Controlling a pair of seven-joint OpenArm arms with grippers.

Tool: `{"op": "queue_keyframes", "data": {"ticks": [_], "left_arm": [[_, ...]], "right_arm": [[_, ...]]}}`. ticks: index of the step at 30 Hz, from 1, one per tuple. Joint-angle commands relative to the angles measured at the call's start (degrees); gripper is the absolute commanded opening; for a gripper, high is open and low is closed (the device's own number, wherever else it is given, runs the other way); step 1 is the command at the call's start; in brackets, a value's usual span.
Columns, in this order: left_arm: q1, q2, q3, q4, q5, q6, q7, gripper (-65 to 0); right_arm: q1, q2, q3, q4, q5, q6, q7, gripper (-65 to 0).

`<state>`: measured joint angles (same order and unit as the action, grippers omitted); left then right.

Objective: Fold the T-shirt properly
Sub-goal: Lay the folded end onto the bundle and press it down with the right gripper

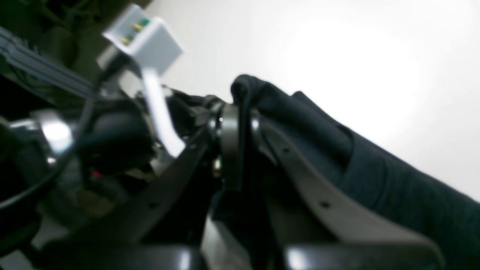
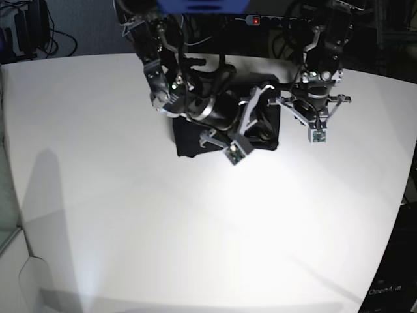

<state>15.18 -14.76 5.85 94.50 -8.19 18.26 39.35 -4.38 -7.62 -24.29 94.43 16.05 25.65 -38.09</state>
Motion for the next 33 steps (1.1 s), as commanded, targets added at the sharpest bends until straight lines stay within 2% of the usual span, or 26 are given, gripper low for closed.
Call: {"op": "queue_keyframes", "data": {"ticks": [1,9,12,21,24,28,30,33], "left_arm": [[0.07,-0.49,-0.09,0.58,-0.12,0.07,0.69,-65.0],[0.95,-0.49,-0.09,1.55,-0.12,0.07,0.69,-65.0],[2.18,-1.72,-0.18,3.22,-0.12,0.07,0.69,-65.0],[3.06,-2.07,-0.18,4.62,-0.12,0.07,0.78,-65.0],[3.15,-1.98,-0.18,4.62,-0.12,0.07,0.78,-65.0],[3.24,-1.98,-0.18,4.62,-0.12,0.07,0.87,-65.0],[3.50,-2.07,-0.18,4.62,-0.12,0.07,0.87,-65.0],[4.56,-2.07,-0.97,4.71,-0.12,0.07,0.51,-65.0]], "right_arm": [[0.91,-0.78,-0.72,0.47,1.04,-0.11,1.91,-65.0],[3.81,-0.78,-3.00,-5.60,1.04,-0.11,3.76,-65.0],[4.60,-0.87,-3.09,-7.71,1.04,-0.11,5.16,-65.0],[4.69,-0.87,-3.00,-8.76,1.04,-0.11,6.22,-64.3],[5.39,-0.87,-3.00,-8.85,1.04,-0.11,5.69,-56.0],[5.74,-0.87,-3.00,-11.05,1.13,-0.11,4.72,-38.5],[5.74,-0.87,-3.00,-11.84,1.13,-0.11,4.90,-34.9],[5.74,-0.87,-3.00,-12.10,1.13,-0.11,4.99,-34.9]]}}
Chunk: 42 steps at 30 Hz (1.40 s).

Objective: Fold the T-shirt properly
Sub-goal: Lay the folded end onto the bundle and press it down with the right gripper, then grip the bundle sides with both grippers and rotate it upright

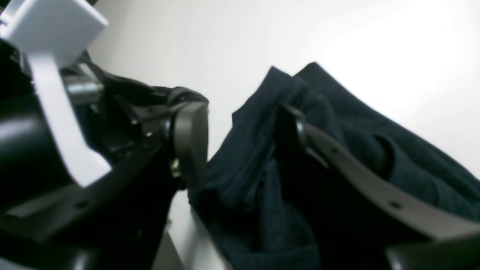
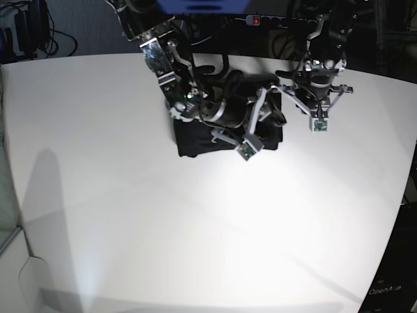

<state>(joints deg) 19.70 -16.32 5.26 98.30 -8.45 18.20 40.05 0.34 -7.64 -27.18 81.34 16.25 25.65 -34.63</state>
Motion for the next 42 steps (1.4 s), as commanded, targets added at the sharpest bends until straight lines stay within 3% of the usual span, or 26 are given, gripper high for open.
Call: {"op": "queue_keyframes", "data": {"ticks": [1,7,13,16,22,26,30,34,37,42], "left_arm": [[0.12,-0.52,-0.90,0.91,0.14,0.13,-0.18,-65.0],[2.14,-0.52,-4.07,0.91,0.14,-0.31,-0.36,-65.0],[4.16,0.54,-10.66,1.00,0.23,-12.88,-0.01,-65.0],[4.34,1.50,-13.04,1.00,0.67,-15.78,0.17,-65.0],[5.48,1.24,-13.04,1.52,0.76,-19.12,0.17,-65.0],[5.83,1.24,-12.95,4.16,0.76,-20.61,0.17,-65.0],[6.89,1.24,-12.77,6.45,0.76,-20.70,0.17,-65.0],[6.89,1.15,-11.89,6.80,0.84,-24.39,0.17,-65.0],[6.80,1.15,-10.75,6.53,1.28,-25.10,0.25,-65.0],[6.71,1.59,-5.74,6.36,8.67,-25.27,0.25,-65.0]], "right_arm": [[1.02,-0.84,-0.12,1.25,0.94,-0.11,1.53,-34.9],[1.11,0.91,-0.29,6.97,0.85,-0.11,1.09,-34.9],[1.20,3.38,-0.03,11.63,0.85,-0.11,1.62,-35.0],[1.82,6.01,0.23,12.77,0.85,-0.11,1.71,-37.5],[1.82,11.81,1.29,13.21,0.85,-0.11,1.62,-51.9],[0.50,12.96,6.04,13.21,0.85,-0.11,1.27,-59.0],[-1.44,14.54,9.82,14.44,0.85,-0.11,1.62,-60.2],[-1.61,17.53,10.96,14.44,0.85,-0.11,1.62,-60.2],[-1.35,19.46,10.96,14.44,0.85,-0.11,1.71,-60.2],[0.32,21.84,10.96,14.44,0.85,-0.11,1.71,-60.2]]}}
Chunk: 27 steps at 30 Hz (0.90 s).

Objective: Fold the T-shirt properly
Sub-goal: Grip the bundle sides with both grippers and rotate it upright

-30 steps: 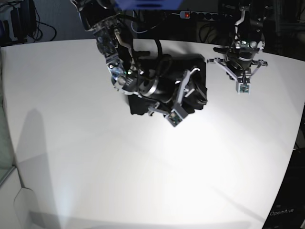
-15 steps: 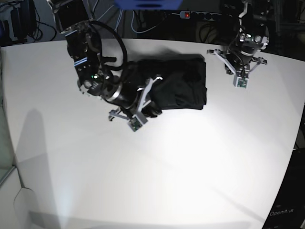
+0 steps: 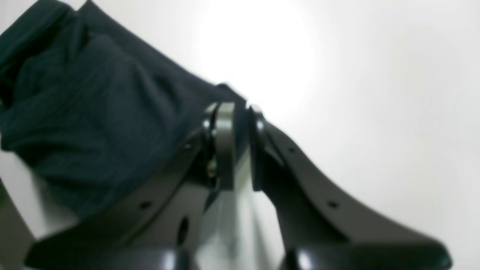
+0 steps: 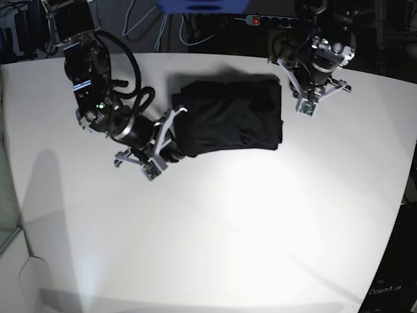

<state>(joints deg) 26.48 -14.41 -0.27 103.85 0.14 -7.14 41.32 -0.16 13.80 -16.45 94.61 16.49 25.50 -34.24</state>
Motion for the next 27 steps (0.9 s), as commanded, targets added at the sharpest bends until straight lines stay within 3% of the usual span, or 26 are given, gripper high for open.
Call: {"op": "queue_keyframes", "data": {"ticks": [1,9,14,20,27], "left_arm": [[-0.06,-0.22,0.76,0.72,1.13,0.06,-1.01,-65.0],[-1.38,1.36,2.78,0.01,2.54,0.15,-0.92,-65.0],[-5.60,2.15,2.87,-3.50,1.92,0.06,3.82,-65.0],[-9.82,4.61,2.78,-5.08,2.01,0.06,4.61,-65.0],[-19.05,10.06,2.78,-9.48,2.45,0.15,4.70,-65.0]], "right_arm": [[0.91,0.75,0.23,0.91,0.61,0.04,1.32,-60.2],[2.41,1.27,0.23,-1.55,0.61,0.13,1.32,-60.2],[1.44,1.36,0.32,-3.66,0.61,0.13,2.81,-60.2],[-4.01,1.36,0.32,-3.66,0.61,0.13,6.06,-60.2],[-11.13,1.19,0.14,-3.31,0.61,0.13,9.05,-60.2]]}}
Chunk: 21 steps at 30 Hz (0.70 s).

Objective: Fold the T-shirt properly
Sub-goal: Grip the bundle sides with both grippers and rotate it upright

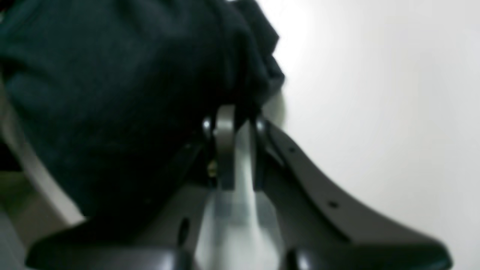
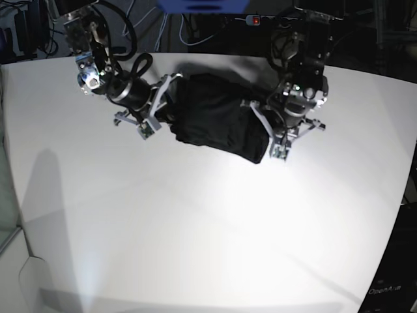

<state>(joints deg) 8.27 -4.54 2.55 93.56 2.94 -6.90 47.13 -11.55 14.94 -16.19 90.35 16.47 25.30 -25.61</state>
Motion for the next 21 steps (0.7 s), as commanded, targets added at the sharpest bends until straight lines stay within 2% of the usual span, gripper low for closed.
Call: {"op": "queue_keyframes", "data": {"ticks": [1,5,11,15,18,21], "left_arm": [[-2.69,1.24,-0.04,0.02,-0.35,0.08,-1.11,-65.0],[-8.40,2.56,-0.48,-0.06,-0.35,0.17,-0.85,-65.0],[-14.56,0.80,-2.41,1.25,-0.43,-0.09,7.68,-65.0],[-11.31,-0.61,-5.23,6.35,-0.35,-0.27,10.05,-65.0],[-7.00,-2.98,-6.11,9.61,-0.79,-0.27,10.23,-65.0],[-2.87,-3.60,-6.19,10.66,-0.35,-0.27,9.96,-65.0]], "right_arm": [[-0.54,-0.04,-0.21,0.95,0.63,0.33,0.95,-60.2],[-3.88,-1.53,-0.12,1.04,0.63,0.33,2.44,-60.2],[-6.07,-2.15,-0.12,1.39,0.63,0.33,3.85,-60.3],[-6.25,-0.13,1.55,3.15,0.63,0.33,4.81,-60.3],[-5.81,0.31,3.75,3.94,0.63,0.33,4.81,-60.3],[-5.37,1.46,5.94,4.12,0.63,0.41,4.81,-60.3]]}}
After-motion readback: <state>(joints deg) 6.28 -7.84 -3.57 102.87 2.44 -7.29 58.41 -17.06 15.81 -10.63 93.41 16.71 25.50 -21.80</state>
